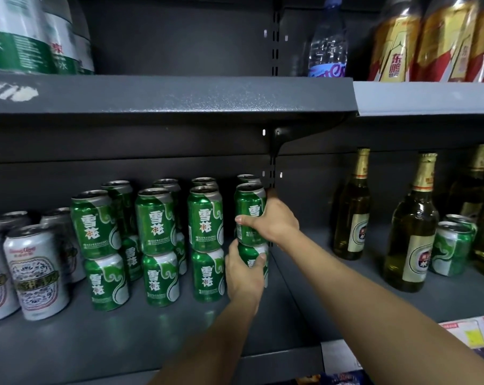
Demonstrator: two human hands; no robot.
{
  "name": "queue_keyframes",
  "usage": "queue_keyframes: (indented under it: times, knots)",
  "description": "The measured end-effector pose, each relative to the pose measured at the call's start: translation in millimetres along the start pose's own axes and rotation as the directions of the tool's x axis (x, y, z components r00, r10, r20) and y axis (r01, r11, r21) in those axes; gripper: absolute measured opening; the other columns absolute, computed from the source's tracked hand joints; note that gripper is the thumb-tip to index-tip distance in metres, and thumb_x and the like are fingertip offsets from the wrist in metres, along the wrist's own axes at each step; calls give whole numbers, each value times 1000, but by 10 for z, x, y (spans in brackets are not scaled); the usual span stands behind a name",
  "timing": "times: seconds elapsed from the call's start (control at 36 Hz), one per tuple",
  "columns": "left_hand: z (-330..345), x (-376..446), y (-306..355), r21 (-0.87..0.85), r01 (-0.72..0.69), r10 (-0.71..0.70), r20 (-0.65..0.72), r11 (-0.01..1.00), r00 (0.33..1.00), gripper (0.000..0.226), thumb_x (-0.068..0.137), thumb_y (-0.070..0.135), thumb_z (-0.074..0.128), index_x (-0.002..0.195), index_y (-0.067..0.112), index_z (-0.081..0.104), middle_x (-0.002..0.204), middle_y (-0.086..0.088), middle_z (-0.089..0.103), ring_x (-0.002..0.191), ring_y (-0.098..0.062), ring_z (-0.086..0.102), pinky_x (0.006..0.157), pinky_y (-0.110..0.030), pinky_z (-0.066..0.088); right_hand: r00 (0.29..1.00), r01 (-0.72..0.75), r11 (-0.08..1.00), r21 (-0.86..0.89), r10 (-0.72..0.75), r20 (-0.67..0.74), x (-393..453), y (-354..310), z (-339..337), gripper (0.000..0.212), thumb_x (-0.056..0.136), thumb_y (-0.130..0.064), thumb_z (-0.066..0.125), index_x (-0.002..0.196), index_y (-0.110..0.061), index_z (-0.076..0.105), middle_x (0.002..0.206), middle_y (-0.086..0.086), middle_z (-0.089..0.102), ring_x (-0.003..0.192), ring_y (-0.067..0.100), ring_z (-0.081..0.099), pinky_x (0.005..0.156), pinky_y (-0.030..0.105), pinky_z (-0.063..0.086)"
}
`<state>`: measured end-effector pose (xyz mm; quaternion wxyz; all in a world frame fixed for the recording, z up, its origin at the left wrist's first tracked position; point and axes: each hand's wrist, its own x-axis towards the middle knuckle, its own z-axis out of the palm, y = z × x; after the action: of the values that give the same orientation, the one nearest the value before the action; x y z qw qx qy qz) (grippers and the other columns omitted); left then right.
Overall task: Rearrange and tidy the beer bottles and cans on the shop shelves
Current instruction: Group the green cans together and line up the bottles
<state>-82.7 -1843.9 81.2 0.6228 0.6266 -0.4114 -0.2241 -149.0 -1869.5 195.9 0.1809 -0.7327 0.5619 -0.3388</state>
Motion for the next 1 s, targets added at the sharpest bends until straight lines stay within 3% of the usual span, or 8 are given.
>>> queue_keyframes:
  times: [0.19,0.33,0.47,0.53,0.61,0.72,0.81,1.0]
  knots:
    - [26,-12,-3,23,-24,24,-3,999,1000,65,84,21,71,141,25,40,121,1,54,112,-20,54,98,-40,45,999,16,998,54,-18,31,27,53,-27,75,70,-58,76,123,-15,45,116,3,63,108,26,60,91,41,50]
    - [61,-66,21,10,-24,24,-36,1000,999,66,86,23,68,145,25,37,128,-1,54,118,-21,52,100,-37,43,997,-1,987,162,-11,75,104,104,61,86,53,-65,79,119,-20,49,111,0,65,102,23,64,88,43,53]
    - [112,-326,38,-28,11,-15,-141,1000,990,71,86,21,68,146,15,32,143,-7,43,131,-25,41,109,-41,35,996,2,978,209,-20,85,59,168,55,91,60,-60,80,130,-18,41,128,5,59,116,27,57,96,45,49]
    - [126,-483,46,-16,19,-22,-214,1000,976,64,87,19,68,143,13,36,137,-7,45,129,-26,40,104,-41,37,998,28,985,170,-37,49,-6,194,8,93,66,-63,75,137,-17,37,136,6,52,125,28,50,101,45,44]
    - [149,-668,79,10,-72,72,-283,997,957,48,85,8,65,129,11,47,111,-3,50,111,-27,47,92,-43,42,984,95,989,112,-76,-159,-191,249,-119,75,81,-61,62,137,-16,38,135,3,51,127,25,44,102,41,37]
    - [280,-795,266,-2,-183,180,-161,983,970,34,85,3,61,115,14,52,103,-1,49,99,-22,50,89,-40,44,861,217,964,155,-114,-495,-465,465,-321,44,89,-43,58,127,-23,47,107,-10,57,106,14,50,91,31,33]
    - [455,-850,408,-3,-235,234,-62,972,970,31,84,3,62,111,14,54,105,0,49,100,-20,51,89,-36,44,734,239,952,192,-48,-677,-596,779,-525,33,88,-30,62,119,-23,53,92,-10,56,95,14,52,88,36,41]
    - [957,-1072,537,-57,-285,289,97,957,952,36,80,1,65,106,22,54,104,7,49,100,-17,52,82,-30,41,514,69,966,247,178,-839,-770,1745,-1208,34,81,-30,49,111,-15,55,85,-3,57,91,28,57,88,43,40]
